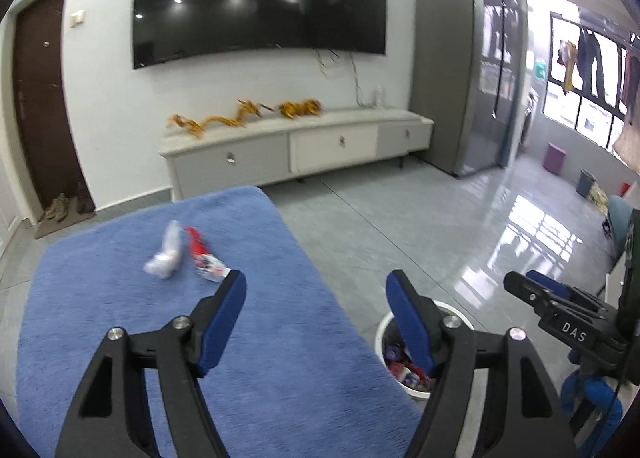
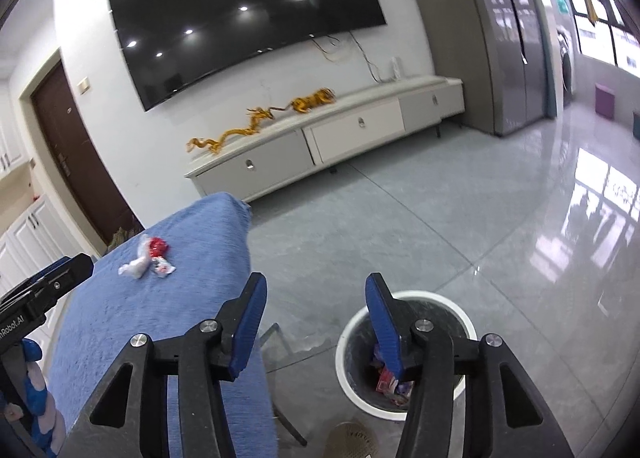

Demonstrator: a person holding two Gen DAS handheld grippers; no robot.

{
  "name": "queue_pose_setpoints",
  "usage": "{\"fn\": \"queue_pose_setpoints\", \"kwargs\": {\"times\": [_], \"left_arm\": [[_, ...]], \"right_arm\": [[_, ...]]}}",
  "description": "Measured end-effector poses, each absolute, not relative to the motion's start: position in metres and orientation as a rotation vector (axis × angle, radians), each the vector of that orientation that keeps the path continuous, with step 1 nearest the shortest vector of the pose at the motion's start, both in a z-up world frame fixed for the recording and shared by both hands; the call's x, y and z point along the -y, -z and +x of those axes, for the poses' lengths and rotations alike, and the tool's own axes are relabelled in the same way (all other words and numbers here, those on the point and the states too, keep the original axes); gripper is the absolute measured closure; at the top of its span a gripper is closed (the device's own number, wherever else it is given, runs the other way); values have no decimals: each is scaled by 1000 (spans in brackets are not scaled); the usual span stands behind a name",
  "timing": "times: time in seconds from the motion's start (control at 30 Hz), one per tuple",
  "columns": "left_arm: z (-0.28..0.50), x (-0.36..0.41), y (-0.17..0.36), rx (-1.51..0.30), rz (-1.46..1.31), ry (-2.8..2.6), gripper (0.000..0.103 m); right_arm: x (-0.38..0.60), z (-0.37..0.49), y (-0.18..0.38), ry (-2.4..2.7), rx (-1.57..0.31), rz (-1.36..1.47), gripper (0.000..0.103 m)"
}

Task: Collect trash
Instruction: 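Move both grippers back toward the white bag and red chip bag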

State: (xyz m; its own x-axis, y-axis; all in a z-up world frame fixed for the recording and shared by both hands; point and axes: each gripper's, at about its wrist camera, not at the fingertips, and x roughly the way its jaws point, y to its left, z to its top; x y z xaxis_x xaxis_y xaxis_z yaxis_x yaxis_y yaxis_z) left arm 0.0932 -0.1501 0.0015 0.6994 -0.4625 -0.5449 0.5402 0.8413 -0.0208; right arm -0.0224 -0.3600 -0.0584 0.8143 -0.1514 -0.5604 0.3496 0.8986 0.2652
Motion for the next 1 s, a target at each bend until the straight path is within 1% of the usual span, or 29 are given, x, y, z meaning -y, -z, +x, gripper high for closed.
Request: {"fn": "queue_pose_setpoints", "kwargs": {"times": [0.27,0.47,0.7,1.0], "left_arm": [[86,93,-16,-508,87,501,31],[91,54,-17,-496,32,457,31],[93,21,-13,-504,-9,416,31],[114,11,3,-549,-10,379,31]], "right_arm": [[303,-14,25,238,-538,250,50],[266,-7,14,205,-534,186,49],[236,5,11,162,-545,139,49],[219,34,25,114,-592,113,49]]}}
